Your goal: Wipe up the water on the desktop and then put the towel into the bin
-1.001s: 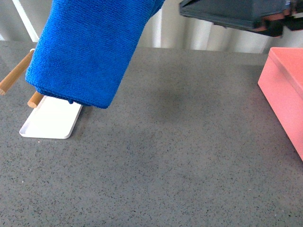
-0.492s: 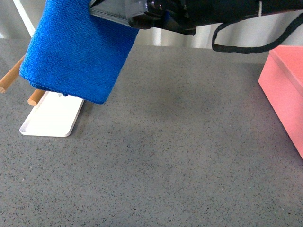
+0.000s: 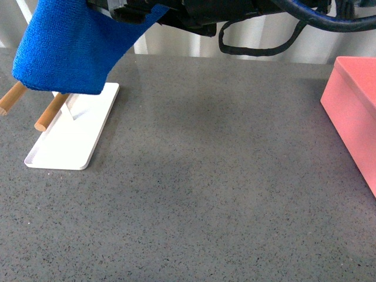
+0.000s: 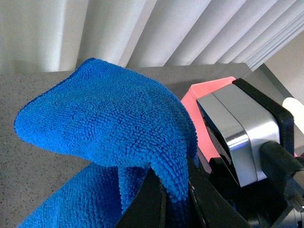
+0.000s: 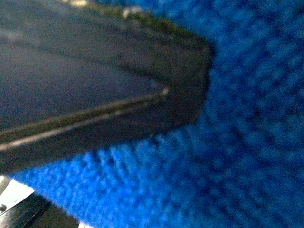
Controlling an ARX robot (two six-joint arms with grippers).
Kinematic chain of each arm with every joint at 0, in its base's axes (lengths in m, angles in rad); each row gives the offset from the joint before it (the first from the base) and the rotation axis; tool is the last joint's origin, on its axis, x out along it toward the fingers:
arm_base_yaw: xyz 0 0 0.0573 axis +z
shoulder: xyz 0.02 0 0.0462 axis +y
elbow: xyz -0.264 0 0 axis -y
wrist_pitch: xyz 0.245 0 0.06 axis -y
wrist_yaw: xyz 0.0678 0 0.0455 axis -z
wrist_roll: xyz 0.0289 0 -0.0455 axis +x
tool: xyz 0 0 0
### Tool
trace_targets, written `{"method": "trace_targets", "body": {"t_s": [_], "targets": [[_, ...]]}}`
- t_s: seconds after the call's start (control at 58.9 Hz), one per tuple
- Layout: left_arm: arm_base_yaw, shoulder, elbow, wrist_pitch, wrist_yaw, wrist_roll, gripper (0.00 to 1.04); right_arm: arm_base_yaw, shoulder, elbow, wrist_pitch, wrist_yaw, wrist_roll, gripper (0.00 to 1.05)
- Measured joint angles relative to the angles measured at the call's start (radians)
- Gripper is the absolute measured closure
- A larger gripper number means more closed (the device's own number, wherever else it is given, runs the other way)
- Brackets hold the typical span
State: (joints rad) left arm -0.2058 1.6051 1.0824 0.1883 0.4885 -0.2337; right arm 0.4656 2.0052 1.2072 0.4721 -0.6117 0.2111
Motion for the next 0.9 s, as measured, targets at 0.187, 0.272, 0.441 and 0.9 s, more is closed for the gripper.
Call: {"method": "trace_targets", "body": {"t_s": [0.187,0.272,0.441,0.9], "targets": [[0.000,0.000,0.000,0.000,0.000,0.000,1.00,0.002,0.015,0.009,0.060,0.032,0.063,0.32],[0.000,0.000,0.000,0.000,0.000,0.000,1.00,0.001,0.015,0.006,0.084,0.027,0.088,0.44],[0.000,0.000,0.000,0.002,0.000,0.000,1.00,0.000,0.008,-0.012,0.097,0.016,0.116,0.70],[-0.002,0.001,0.000,0.002,0.007,-0.001,0.70,-0.021,-0.036,-0.092,0.086,0.027,0.117,1.00]]}}
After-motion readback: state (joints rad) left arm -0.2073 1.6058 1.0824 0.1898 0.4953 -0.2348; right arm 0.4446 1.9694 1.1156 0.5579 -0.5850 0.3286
